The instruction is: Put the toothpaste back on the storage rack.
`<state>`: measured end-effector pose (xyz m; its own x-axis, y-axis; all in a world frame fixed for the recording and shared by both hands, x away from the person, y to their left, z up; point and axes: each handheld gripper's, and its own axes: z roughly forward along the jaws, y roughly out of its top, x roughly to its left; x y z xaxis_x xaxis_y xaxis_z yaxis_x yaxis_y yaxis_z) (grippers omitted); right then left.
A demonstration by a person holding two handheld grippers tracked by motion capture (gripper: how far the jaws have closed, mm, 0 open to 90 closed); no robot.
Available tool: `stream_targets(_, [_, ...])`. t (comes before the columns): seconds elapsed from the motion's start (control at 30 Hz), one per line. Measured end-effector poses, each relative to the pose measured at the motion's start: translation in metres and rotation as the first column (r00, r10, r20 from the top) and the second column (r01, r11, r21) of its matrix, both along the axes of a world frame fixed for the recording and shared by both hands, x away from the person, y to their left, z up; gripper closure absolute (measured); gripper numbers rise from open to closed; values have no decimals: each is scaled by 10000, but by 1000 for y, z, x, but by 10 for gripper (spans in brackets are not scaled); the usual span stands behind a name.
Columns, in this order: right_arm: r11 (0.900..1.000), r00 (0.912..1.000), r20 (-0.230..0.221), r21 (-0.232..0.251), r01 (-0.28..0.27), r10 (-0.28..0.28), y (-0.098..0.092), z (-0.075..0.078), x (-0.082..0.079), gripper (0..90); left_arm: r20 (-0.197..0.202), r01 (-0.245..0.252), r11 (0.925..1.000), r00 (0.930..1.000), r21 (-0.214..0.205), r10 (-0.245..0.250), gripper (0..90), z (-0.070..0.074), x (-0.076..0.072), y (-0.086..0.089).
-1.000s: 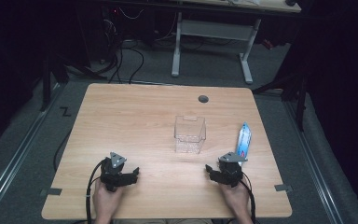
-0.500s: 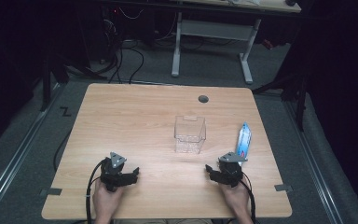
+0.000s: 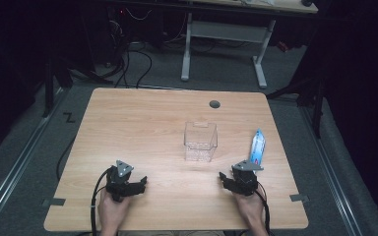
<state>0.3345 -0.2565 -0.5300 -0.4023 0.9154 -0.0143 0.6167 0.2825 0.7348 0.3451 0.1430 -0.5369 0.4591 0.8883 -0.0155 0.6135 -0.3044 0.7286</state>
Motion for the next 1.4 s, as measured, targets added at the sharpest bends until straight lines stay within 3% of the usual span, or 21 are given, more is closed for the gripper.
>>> stream_targets(0.23, [9999,9995,323,146,-34,29,-4,13,-5,415,1,1,10000,10000,1,-1,148,0,0,0])
stream_targets(0.57, [10000,9986,537,88,-45,41,-12,17,-12,422,-1,2,10000,10000,0,-2,148,0,0,0])
stream_targets(0.97, [9962,9955,875,816,292,-363,-25,26,-17,389,1,3,10000,10000,-2,-3,148,0,0,0])
stream_targets(1.4, [9949,9908,1117,747,682,-763,-39,32,-18,387,-1,6,10000,10000,-1,-6,148,0,0,0])
